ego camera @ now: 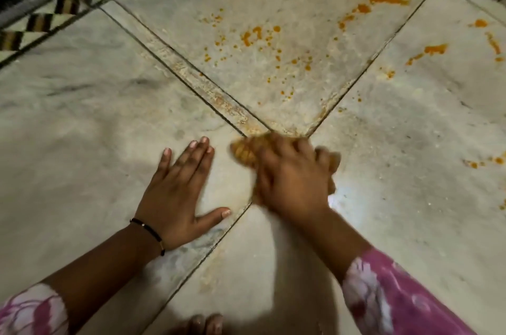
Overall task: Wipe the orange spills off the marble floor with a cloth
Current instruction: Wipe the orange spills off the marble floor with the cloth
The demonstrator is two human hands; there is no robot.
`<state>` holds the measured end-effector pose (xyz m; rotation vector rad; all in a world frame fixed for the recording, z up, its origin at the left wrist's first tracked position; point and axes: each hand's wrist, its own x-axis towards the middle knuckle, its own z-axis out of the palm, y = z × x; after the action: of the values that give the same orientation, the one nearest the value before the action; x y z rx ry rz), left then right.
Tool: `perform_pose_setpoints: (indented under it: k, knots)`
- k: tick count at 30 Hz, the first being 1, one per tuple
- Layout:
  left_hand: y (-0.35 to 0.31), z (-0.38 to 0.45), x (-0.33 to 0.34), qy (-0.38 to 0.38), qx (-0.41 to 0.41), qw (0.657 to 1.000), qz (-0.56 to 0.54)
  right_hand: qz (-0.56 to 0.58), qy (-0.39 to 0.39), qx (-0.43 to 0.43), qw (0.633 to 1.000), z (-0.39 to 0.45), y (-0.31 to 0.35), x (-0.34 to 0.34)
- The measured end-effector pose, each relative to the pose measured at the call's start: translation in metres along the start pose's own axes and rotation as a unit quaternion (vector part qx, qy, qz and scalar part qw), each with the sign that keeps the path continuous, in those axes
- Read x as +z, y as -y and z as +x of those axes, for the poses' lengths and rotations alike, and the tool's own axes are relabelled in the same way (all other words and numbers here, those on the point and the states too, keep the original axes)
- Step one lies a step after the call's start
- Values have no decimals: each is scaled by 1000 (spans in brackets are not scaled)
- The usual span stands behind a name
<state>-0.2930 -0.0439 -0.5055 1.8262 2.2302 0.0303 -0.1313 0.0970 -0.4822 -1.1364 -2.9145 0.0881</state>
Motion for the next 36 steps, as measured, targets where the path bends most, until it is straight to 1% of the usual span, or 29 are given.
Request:
perform_pose_setpoints:
  k: [3,4,6,8,10,12,14,16,18,19,20,22,24,25,26,28,30,31,32,33,36]
  knots:
    - [1,-1,1,6,4,1000,6,1,1,101,995,32,-48,-2]
    - [1,-1,1,8,0,1000,6,-2,-4,127,992,28,-64,-2]
    - [-1,-1,-1,7,-7,1000,-4,-13,-26,152,988,1,-84,-6]
    - [-12,3,-1,-14,-7,999,-29,5,-22,162,987,-39,-77,-7]
    - [-33,16,-1,-34,23,998,-52,32,-20,156,987,-73,-47,-4]
    - [-51,33,-1,-46,61,996,-45,52,-21,130,990,-81,-14,1]
    - [-55,45,1,-36,89,995,-20,38,-24,94,995,-59,-11,2]
    - [-49,49,2,-24,107,994,15,16,-30,109,993,-22,-41,1]
    - [-45,47,5,-25,120,992,19,3,-34,187,982,5,-91,-4]
    - [-45,47,4,-29,122,992,13,0,-37,224,974,7,-111,-6]
    - [-46,47,4,-32,122,992,11,-5,-45,242,969,-1,-123,-7]
    - [-48,46,4,-32,117,993,12,-8,-49,210,976,-36,-127,-10]
    - [-48,46,5,-37,114,993,12,-3,-25,158,987,-77,-131,-12]
    - [-47,46,5,-38,116,992,12,-12,-10,147,989,-90,-140,-13]
    - [-47,46,6,-37,116,993,12,-14,1,154,988,-94,-152,-16]
    - [-47,46,6,-30,113,993,8,-10,-12,220,975,-79,-168,-21]
    - [-48,46,5,-28,109,994,11,10,-45,307,951,-41,-166,-26]
    - [-49,45,4,-30,109,994,12,34,-45,341,938,-17,-161,-27]
    - [-49,45,4,-32,110,993,10,49,-35,358,932,6,-153,-26]
    - [-49,45,4,-35,112,993,6,47,-26,345,937,25,-144,-25]
    - [-48,46,6,-43,118,992,1,14,-20,219,976,41,-121,-15]
